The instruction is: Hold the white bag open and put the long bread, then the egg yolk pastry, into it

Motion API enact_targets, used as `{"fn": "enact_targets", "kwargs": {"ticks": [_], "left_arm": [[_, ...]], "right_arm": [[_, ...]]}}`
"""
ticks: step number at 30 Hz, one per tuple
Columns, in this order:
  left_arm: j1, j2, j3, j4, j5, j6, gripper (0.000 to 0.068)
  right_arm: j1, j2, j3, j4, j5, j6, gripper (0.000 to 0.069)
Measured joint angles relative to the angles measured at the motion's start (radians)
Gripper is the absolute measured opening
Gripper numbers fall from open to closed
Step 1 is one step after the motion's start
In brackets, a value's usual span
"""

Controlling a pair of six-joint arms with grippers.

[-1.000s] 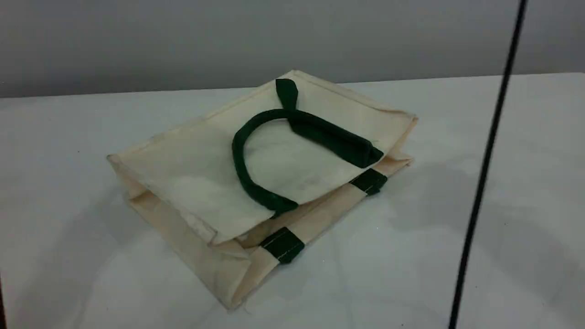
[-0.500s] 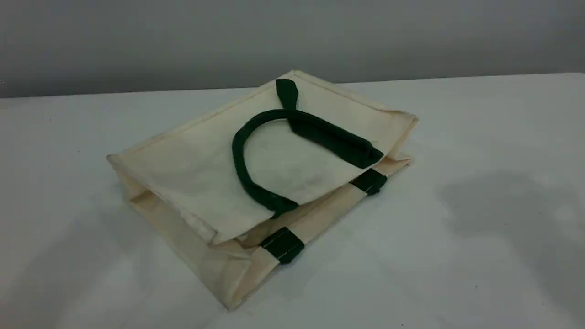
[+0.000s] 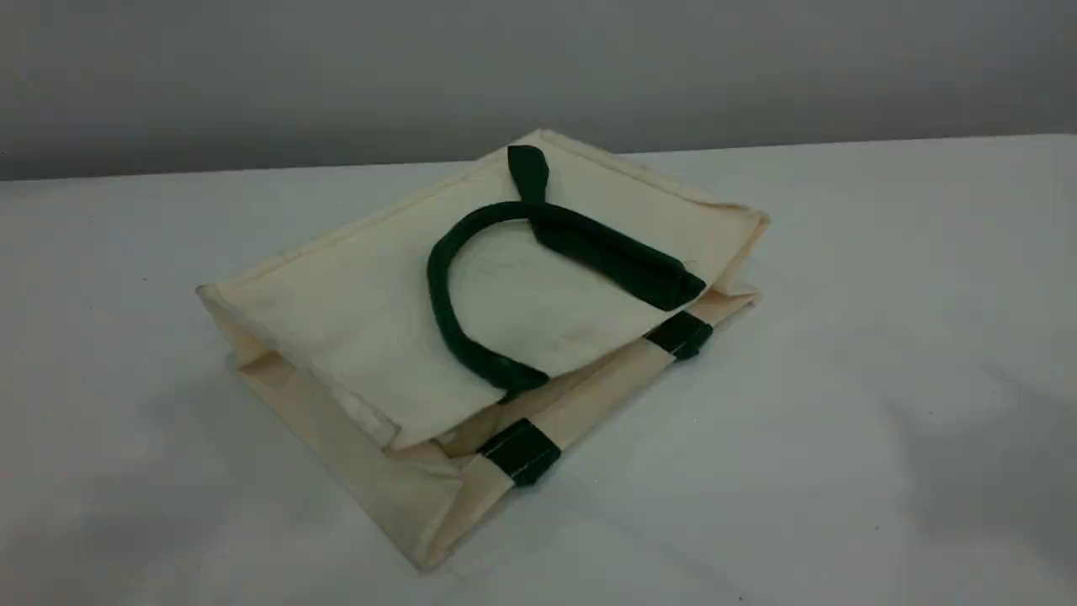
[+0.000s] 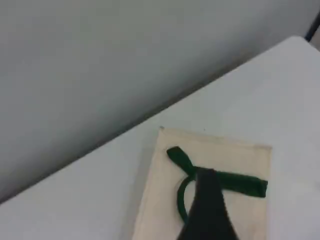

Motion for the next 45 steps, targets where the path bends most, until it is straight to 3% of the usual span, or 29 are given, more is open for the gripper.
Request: {"fn": "enact_targets", "kwargs": {"ticks": [11,29,45], "left_arm": [[0.000,-0.227,0.201,0.006,0.000,0.014,0.0477],[0.000,-0.636,0.488,0.006,-0.001,0.015,0.0477],[0.000,-0.969,0.806,0.004,-0.002,0.005,0.0477]], "right_arm": [[0.000,-0.242,0.002,0.012,0.055,-0.003,0.0568],[0.002,-0.629,0.013,0.218,0.198,-0.100,0.0566],[0.002,-0.947,0.351,0.259,0.156,-0.104,0.0567]]}}
